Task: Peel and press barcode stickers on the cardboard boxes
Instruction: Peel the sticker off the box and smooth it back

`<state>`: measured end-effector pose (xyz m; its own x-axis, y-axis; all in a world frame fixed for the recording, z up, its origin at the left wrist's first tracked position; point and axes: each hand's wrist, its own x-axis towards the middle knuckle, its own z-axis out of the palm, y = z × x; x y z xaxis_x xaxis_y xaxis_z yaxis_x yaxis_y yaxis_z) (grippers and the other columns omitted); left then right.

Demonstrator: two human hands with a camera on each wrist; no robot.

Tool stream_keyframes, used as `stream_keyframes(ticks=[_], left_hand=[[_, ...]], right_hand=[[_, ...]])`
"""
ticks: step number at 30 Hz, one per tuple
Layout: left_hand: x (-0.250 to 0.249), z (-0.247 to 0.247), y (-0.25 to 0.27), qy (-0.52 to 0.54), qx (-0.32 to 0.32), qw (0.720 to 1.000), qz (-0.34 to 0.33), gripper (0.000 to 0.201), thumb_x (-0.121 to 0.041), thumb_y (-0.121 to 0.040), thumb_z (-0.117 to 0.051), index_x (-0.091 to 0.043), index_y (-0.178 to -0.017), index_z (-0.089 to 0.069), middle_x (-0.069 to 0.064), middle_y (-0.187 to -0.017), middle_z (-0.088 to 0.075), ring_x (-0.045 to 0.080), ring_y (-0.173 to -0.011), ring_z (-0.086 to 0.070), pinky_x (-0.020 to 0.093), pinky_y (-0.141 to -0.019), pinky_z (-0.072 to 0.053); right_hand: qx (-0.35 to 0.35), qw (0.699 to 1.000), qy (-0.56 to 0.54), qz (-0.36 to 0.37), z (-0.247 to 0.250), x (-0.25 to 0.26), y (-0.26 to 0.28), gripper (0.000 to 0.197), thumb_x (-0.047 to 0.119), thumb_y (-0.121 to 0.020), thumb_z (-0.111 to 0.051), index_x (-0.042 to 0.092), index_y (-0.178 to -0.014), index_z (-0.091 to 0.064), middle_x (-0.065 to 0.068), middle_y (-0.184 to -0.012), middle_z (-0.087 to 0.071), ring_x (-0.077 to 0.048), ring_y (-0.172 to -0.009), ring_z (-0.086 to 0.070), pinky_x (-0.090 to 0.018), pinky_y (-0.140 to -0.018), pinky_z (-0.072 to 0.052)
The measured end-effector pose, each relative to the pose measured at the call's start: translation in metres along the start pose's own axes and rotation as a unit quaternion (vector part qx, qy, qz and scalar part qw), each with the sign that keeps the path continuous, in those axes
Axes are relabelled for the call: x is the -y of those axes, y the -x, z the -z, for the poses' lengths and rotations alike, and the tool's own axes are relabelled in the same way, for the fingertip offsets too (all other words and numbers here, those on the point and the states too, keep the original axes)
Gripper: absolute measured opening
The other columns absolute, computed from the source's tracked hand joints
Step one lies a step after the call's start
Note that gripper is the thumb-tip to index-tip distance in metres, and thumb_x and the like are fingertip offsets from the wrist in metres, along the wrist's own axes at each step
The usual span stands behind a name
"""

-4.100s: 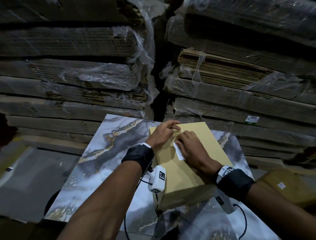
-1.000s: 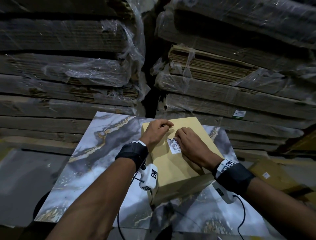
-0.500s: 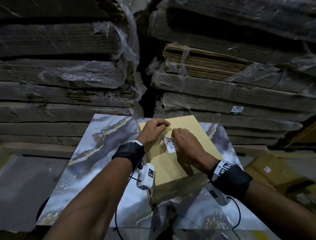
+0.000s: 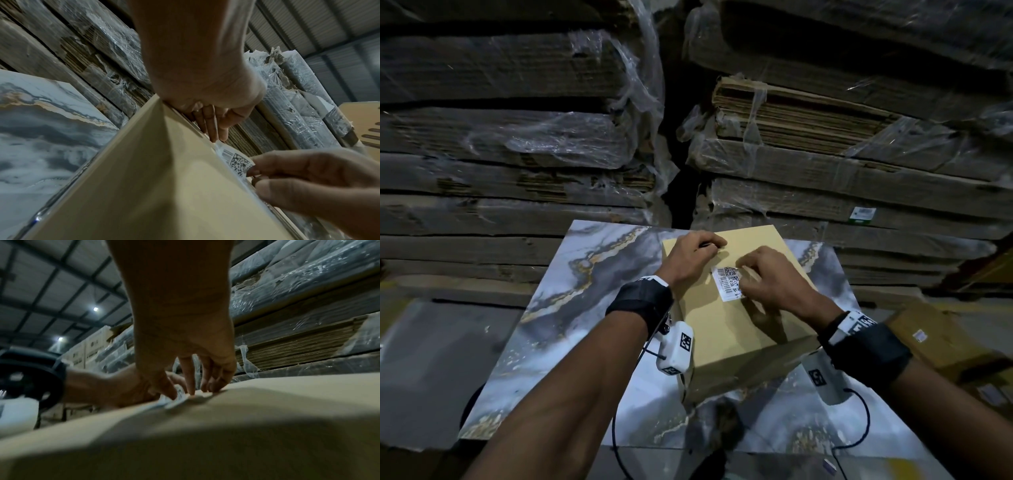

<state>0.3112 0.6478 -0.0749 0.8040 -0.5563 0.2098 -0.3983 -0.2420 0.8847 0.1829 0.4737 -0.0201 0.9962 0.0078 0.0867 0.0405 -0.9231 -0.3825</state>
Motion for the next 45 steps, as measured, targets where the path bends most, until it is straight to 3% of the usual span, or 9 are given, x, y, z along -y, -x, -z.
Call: stream_keyframes(ticks=[4,11,20,24,27,31,36,40,45], left_hand=[[0.002,0.001,-0.001,-0.009,0.003,1.0,-0.003,0.046,-0.034,-0.076,-0.048,-0.016,-0.108,-0.076,-0.005,-0.107,-0.074,0.008,-0.103,-0.065,0.024,-0.09,-0.049],[-0.003,0.0,-0.001,0.001,-0.003,1.0,-0.012,0.044,-0.025,-0.078,-0.05,-0.008,-0.109,-0.076,0.001,-0.107,-0.074,0.009,-0.1,-0.065,0.01,-0.083,-0.043],[-0.005,0.001,0.002,-0.004,-0.004,1.0,-0.013,0.043,-0.026,-0.078,-0.05,-0.011,-0.107,-0.076,-0.001,-0.104,-0.074,0.01,-0.096,-0.066,0.009,-0.078,-0.044],[-0.006,0.002,0.002,-0.009,-0.003,1.0,-0.01,0.043,-0.026,-0.078,-0.05,-0.011,-0.108,-0.077,0.0,-0.107,-0.074,0.012,-0.1,-0.065,0.021,-0.087,-0.049],[-0.006,0.002,0.002,-0.009,-0.002,1.0,-0.008,0.042,-0.026,-0.077,-0.051,-0.011,-0.107,-0.077,0.0,-0.107,-0.074,0.013,-0.101,-0.066,0.026,-0.089,-0.05],[-0.008,0.003,0.002,-0.009,0.002,1.0,-0.005,0.043,-0.026,-0.077,-0.051,-0.011,-0.108,-0.077,0.001,-0.111,-0.074,0.014,-0.104,-0.066,0.028,-0.093,-0.05],[-0.006,0.002,0.002,-0.005,0.003,1.0,-0.007,0.041,-0.027,-0.078,-0.052,-0.011,-0.107,-0.077,0.001,-0.109,-0.073,0.014,-0.103,-0.066,0.03,-0.094,-0.051],[-0.002,0.001,0.001,-0.012,0.003,1.0,-0.003,0.04,-0.027,-0.08,-0.052,-0.013,-0.107,-0.077,0.002,-0.109,-0.073,0.016,-0.103,-0.066,0.039,-0.097,-0.052],[-0.004,0.0,0.002,-0.005,0.002,1.0,-0.003,0.041,-0.027,-0.079,-0.052,-0.012,-0.107,-0.077,0.003,-0.109,-0.073,0.017,-0.103,-0.066,0.04,-0.098,-0.052]], right_hand=[[-0.023,0.999,0.03,0.02,-0.011,0.004,0.002,0.021,0.03,-0.089,-0.063,0.017,-0.099,-0.076,-0.001,-0.093,-0.067,-0.019,-0.085,-0.058,-0.04,-0.074,-0.05],[-0.016,0.997,0.066,0.034,-0.006,0.007,-0.004,0.014,0.024,-0.098,-0.061,0.016,-0.097,-0.072,-0.002,-0.091,-0.063,-0.022,-0.083,-0.057,-0.033,-0.068,-0.034],[0.019,0.997,0.063,-0.04,0.01,0.03,-0.013,0.021,0.021,-0.09,-0.062,0.012,-0.078,-0.076,-0.005,-0.071,-0.071,-0.027,-0.071,-0.061,-0.036,-0.062,-0.041],[0.024,0.997,0.051,-0.06,0.012,0.036,-0.012,0.028,0.023,-0.088,-0.063,0.008,-0.067,-0.071,-0.009,-0.061,-0.068,-0.031,-0.065,-0.063,-0.041,-0.062,-0.052],[-0.014,0.997,-0.01,-0.074,0.019,0.039,-0.013,0.01,0.022,-0.085,-0.065,0.016,-0.083,-0.072,0.0,-0.071,-0.072,-0.018,-0.067,-0.068,-0.033,-0.065,-0.056],[-0.068,0.992,-0.053,-0.087,0.039,0.036,-0.019,0.023,0.018,-0.086,-0.065,0.017,-0.108,-0.072,0.007,-0.082,-0.072,-0.011,-0.071,-0.068,-0.027,-0.069,-0.053],[0.062,0.994,0.038,-0.079,0.015,0.028,-0.002,0.023,0.031,-0.085,-0.073,0.008,-0.088,-0.076,-0.009,-0.08,-0.073,-0.028,-0.078,-0.067,-0.043,-0.07,-0.055],[-0.002,0.997,0.023,-0.073,-0.002,0.027,0.007,0.016,0.03,-0.091,-0.07,0.017,-0.092,-0.079,0.001,-0.081,-0.075,-0.018,-0.075,-0.067,-0.041,-0.069,-0.057],[-0.012,0.996,0.072,-0.043,-0.006,0.026,0.003,0.017,0.023,-0.098,-0.059,0.013,-0.094,-0.072,-0.006,-0.096,-0.067,-0.027,-0.086,-0.061,-0.037,-0.07,-0.045]])
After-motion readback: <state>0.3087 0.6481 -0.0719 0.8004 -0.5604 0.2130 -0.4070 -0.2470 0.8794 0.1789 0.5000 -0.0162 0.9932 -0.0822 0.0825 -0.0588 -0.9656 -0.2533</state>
